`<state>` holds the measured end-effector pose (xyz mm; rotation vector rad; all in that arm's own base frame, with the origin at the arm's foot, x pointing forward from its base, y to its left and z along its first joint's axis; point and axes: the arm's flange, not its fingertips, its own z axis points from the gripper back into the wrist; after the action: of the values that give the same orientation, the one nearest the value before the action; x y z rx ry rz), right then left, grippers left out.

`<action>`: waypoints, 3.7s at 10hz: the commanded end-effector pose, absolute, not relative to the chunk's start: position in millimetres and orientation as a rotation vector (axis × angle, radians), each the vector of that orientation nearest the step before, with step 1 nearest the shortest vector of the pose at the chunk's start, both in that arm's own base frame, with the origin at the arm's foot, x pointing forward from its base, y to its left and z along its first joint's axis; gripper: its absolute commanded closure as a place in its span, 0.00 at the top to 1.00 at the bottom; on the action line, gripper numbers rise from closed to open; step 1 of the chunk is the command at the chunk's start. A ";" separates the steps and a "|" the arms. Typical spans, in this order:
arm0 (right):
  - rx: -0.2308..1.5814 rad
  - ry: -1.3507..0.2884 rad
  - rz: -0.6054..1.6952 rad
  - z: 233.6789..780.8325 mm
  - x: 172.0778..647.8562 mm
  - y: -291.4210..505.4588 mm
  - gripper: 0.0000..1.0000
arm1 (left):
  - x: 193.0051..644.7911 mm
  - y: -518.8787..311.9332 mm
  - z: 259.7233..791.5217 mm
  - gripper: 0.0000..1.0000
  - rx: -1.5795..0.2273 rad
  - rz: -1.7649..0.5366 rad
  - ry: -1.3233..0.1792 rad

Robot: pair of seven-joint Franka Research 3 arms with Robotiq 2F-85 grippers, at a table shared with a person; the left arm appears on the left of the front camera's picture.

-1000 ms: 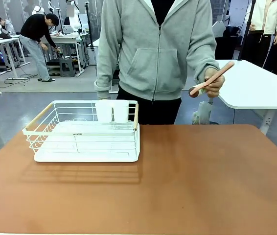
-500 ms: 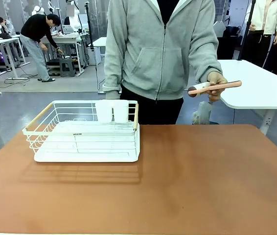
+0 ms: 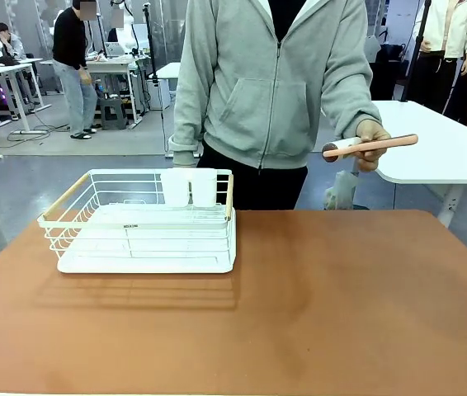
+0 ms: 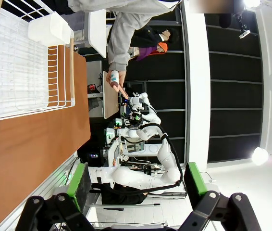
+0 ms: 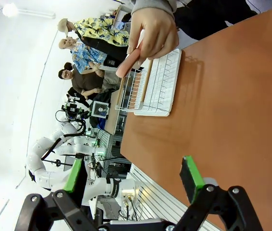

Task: Clean the table.
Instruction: Pick up the Lint Roller when the human hands it over.

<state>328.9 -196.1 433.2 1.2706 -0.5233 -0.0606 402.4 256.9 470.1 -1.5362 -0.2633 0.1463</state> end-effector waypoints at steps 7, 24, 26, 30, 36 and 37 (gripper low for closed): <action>1.127 -0.433 -0.484 474.3 335.6 -115.3 1.00 | 398.5 258.5 470.8 1.00 -1.540 0.142 -0.257; 1.078 -0.515 -0.598 458.2 432.0 15.0 0.94 | 398.5 258.5 470.8 1.00 -1.540 0.142 -0.257; 1.077 -0.517 -0.602 458.0 435.2 15.7 0.74 | 398.5 258.5 470.8 1.00 -1.540 0.142 -0.257; 1.066 -0.523 -0.610 456.8 437.3 14.5 0.35 | 398.5 258.5 470.8 1.00 -1.540 0.142 -0.257; 1.066 -0.491 -0.620 460.0 434.2 6.3 0.00 | 398.5 258.5 470.8 1.00 -1.540 0.142 -0.257; 1.066 -0.491 -0.620 460.0 434.2 6.3 0.00 | 398.5 258.5 470.8 1.00 -1.540 0.142 -0.257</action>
<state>434.1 5.1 459.5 1.0686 -0.4913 -0.6249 402.2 257.0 470.0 -1.5370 -0.2635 0.1463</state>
